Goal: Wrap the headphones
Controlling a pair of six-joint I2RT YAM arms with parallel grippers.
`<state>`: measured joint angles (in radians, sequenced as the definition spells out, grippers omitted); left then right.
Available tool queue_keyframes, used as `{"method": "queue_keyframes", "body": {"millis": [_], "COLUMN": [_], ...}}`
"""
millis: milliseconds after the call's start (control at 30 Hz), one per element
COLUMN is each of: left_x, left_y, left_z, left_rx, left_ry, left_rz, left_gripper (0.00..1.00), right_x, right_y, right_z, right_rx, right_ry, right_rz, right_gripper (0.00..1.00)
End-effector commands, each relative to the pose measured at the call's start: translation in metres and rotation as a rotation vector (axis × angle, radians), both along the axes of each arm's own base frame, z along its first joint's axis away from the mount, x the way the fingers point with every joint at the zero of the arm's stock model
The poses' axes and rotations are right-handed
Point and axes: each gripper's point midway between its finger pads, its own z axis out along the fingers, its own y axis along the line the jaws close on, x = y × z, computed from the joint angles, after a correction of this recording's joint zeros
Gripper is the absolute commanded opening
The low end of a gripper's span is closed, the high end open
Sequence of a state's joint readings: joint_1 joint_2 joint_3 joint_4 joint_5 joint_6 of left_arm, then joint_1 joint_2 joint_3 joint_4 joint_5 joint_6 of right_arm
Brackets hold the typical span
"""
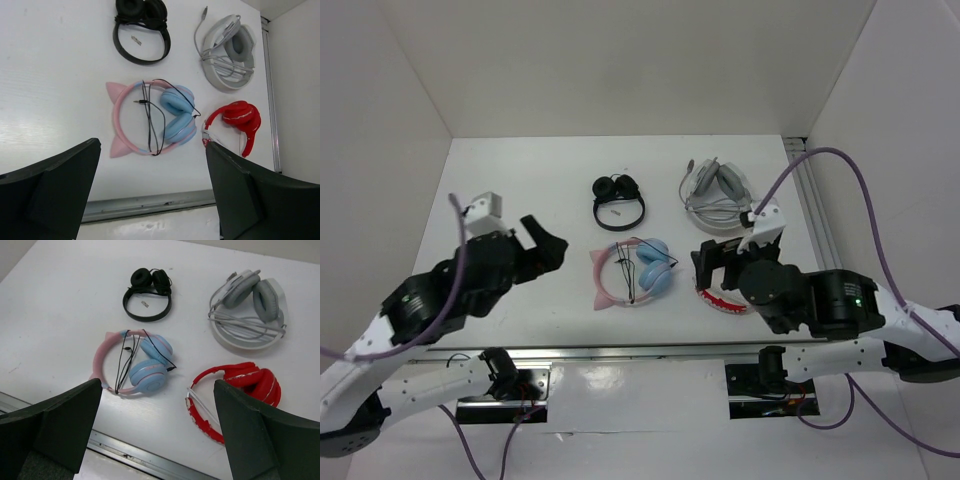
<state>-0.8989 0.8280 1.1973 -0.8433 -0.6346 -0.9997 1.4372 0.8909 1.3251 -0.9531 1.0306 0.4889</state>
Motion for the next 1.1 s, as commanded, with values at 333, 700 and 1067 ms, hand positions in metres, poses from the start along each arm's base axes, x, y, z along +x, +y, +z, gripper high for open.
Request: {"method": "queue_keyframes", "body": {"millis": [333,700,1067], "left_x": [-0.083,-0.083,-0.083], "left_y": [0.099,0.095,0.098], "left_z": [-0.035,-0.041,-0.043], "left_rx": [0.057,0.065,0.068], "left_ry": [0.058,0.06,0.056], "left_rz": [-0.021,-0.038,-0.03], "left_gripper": [1.0,1.0,1.0], "right_x": [-0.012,-0.012,-0.016], "right_y": [-0.071,-0.107,-0.117], "right_z": [0.001,0.009,0.006], "right_rx": [0.121,0.148,0.166], "right_ry": [0.094,0.091,0.092], "right_rz": [-0.068,-0.127,-0.129], "right_gripper": [1.0,1.0,1.0]}}
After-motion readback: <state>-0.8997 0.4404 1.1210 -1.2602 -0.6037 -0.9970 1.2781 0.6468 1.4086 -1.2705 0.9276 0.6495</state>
